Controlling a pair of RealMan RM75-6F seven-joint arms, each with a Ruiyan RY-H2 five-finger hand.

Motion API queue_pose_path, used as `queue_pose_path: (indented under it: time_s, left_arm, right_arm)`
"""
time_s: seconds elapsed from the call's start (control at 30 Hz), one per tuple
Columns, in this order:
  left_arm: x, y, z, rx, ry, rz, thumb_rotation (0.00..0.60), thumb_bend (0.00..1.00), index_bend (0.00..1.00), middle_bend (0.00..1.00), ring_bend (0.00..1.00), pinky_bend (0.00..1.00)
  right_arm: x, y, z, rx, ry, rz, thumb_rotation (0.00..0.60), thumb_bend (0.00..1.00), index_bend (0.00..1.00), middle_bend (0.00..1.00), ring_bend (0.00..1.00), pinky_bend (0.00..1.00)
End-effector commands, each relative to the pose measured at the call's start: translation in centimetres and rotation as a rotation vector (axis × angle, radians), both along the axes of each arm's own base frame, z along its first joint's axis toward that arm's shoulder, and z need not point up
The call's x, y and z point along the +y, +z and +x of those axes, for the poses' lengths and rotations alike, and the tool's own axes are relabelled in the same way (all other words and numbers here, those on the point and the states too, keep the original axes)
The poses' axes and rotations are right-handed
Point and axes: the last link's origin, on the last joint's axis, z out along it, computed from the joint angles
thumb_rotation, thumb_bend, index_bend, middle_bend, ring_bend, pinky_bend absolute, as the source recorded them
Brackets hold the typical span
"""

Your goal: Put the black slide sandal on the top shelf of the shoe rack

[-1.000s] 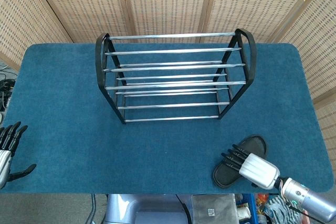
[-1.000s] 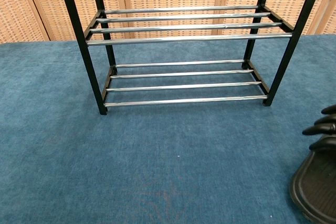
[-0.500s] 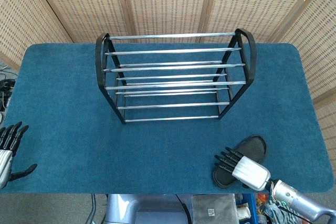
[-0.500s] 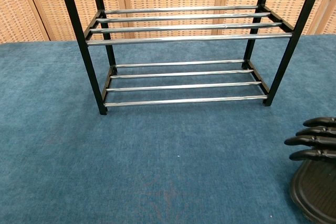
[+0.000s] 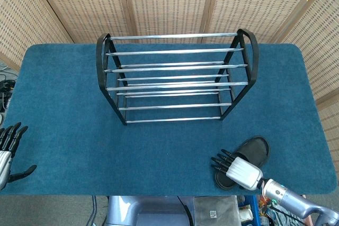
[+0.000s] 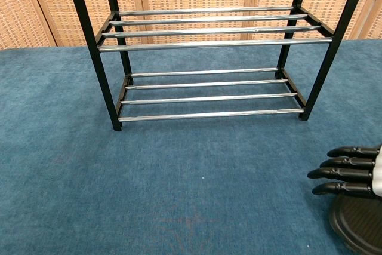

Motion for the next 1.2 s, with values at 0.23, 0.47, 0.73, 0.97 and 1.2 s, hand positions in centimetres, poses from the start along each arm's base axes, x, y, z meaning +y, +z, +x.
queue_pose_path:
  time_s: [0.23,0.47,0.73,0.97,1.2]
  left_arm:
    - [0.0,-0.1,0.0,0.002,0.002,-0.002,0.600,0.18,0.00,0.00,0.00,0.00]
    - [0.1,0.0,-0.1,0.000,0.005,-0.004,0.600,0.18,0.00,0.00,0.00,0.00]
    - [0.2,0.0,-0.1,-0.003,0.005,-0.005,0.600,0.18,0.00,0.00,0.00,0.00]
    - [0.2,-0.1,0.0,-0.002,0.005,-0.006,0.600,0.18,0.00,0.00,0.00,0.00]
    - [0.2,-0.2,0.0,0.002,0.004,-0.012,0.600,0.18,0.00,0.00,0.00,0.00]
  right_arm:
    - [-0.6,-1.0,1.4,0.024,-0.013,0.019,0.600,0.00,0.00,0.01,0.00,0.00]
    - [-0.6,-1.8,2.2,0.024,0.013,0.035,0.600,0.15,0.26,0.31,0.26,0.25]
    - [0.1,-1.8,2.6,-0.017,0.056,0.053,0.600,0.65,0.49,0.51,0.42,0.42]
    - [0.6,-0.4,3.2,-0.055,0.175,0.034,0.600,0.72,0.50,0.53,0.42,0.42]
    - [1.5,1.6,4.0,-0.036,0.357,0.017,0.600,0.75,0.50,0.52,0.42,0.42]
